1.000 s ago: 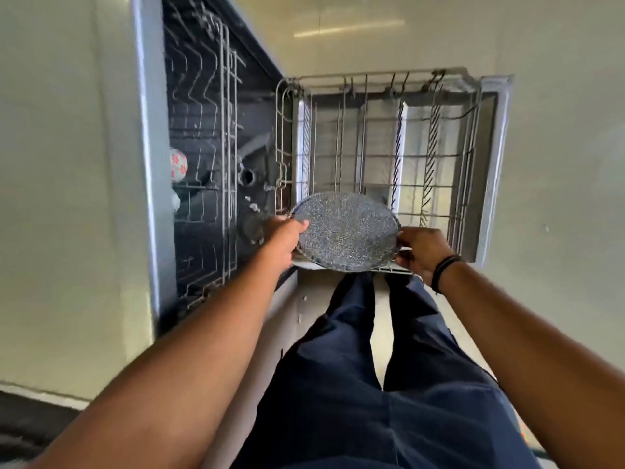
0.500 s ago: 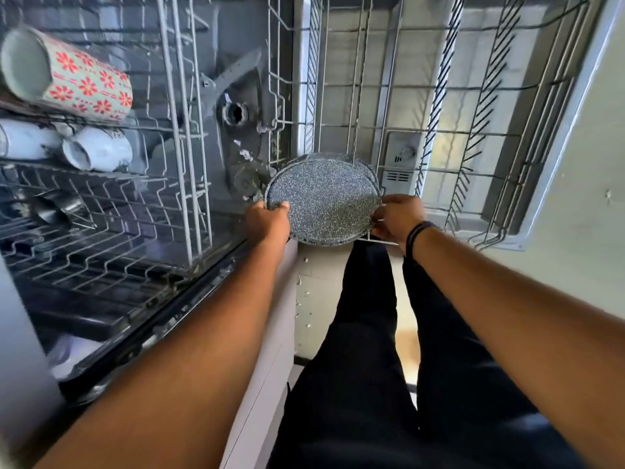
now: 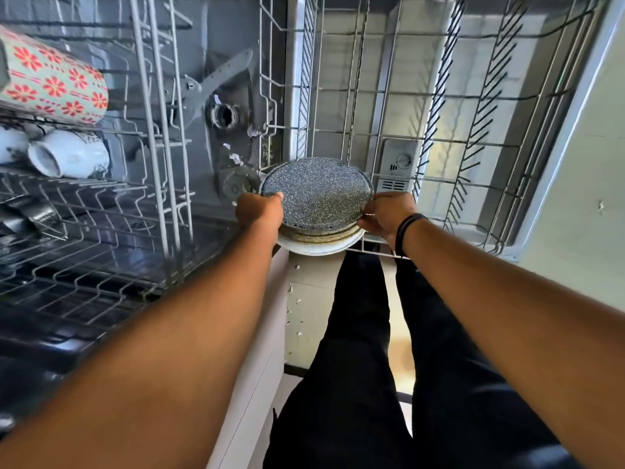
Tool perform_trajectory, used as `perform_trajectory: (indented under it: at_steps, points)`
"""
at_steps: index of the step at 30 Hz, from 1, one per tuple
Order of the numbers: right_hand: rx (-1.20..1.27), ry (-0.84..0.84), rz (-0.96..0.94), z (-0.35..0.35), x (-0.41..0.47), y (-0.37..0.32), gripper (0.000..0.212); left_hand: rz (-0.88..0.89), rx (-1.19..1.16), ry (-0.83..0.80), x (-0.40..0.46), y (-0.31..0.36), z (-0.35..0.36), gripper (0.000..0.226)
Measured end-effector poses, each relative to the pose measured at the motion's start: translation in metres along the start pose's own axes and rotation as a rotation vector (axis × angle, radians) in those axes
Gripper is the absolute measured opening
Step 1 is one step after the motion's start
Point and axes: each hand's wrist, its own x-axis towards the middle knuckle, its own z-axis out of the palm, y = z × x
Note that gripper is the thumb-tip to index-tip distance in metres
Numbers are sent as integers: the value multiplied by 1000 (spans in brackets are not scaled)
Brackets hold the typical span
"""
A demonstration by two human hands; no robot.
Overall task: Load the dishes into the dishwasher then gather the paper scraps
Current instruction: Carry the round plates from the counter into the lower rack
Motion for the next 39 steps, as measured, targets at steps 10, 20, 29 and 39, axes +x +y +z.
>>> perform_trajectory:
  at_steps: [10, 20, 29, 39]
  points:
    - [-90, -138, -54, -16, -41, 5, 21, 13, 99, 34, -31, 12, -20, 39]
    - [-246, -163, -267, -58, -206, -17, 19, 210, -119, -140, -201, -22, -107, 22]
    - [-664, -351, -573, -12, -372, -20, 10, 204, -570, -77, -297, -103, -206, 26]
    - [-997, -643, -711, 101, -503, 81, 15, 126, -1091, 178, -326, -249, -288, 19]
